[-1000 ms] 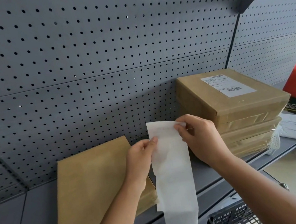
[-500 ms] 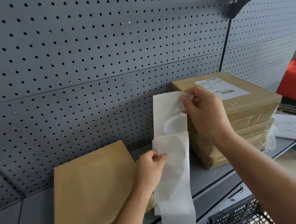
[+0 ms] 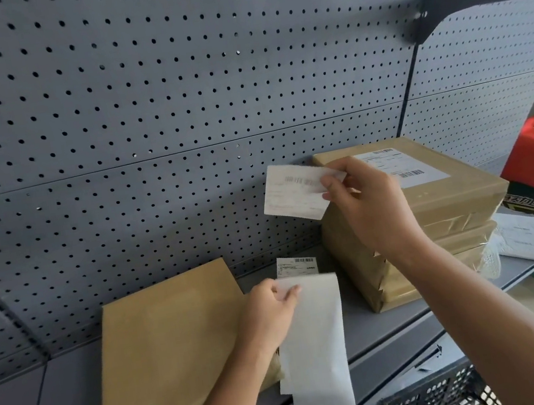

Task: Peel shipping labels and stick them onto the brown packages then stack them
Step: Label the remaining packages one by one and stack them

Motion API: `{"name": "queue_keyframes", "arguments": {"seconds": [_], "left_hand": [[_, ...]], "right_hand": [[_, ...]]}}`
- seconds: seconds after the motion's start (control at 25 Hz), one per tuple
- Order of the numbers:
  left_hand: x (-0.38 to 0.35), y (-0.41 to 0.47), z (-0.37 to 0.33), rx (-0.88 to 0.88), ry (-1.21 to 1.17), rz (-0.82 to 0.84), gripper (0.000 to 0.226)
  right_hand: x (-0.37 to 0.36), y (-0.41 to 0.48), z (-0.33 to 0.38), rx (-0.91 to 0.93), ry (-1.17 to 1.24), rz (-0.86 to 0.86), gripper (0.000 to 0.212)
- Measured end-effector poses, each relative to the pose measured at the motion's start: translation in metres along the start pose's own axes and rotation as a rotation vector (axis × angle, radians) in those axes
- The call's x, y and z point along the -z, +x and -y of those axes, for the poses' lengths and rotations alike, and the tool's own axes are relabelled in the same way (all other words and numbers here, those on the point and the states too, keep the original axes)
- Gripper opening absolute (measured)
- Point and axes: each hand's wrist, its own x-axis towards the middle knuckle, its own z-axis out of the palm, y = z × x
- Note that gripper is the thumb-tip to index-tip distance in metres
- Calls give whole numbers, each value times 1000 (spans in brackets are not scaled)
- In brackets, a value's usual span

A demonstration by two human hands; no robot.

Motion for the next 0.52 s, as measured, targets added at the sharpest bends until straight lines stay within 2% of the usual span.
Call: {"name": "queue_keyframes", "arguments": {"seconds": [0.12,0.2,0.36,0.44,0.52], "left_hand": [[23,1,3,50,-235,-80,24],[39,-2,5,118,-440,-124,26],[80,-18,-1,283,-920,-41,66],[101,-24,5,304,-973,31,72],[117,-31,16,273,-935,38,51]], "right_hand": [[-10,-17,2,103,5,94,11],[-21,-31,1,193,0,170,11],[-46,-54,0,361,-4,336,11],[-59,-64,2,391,23,433,14],[-71,-73,4,388,47,537,21]]}}
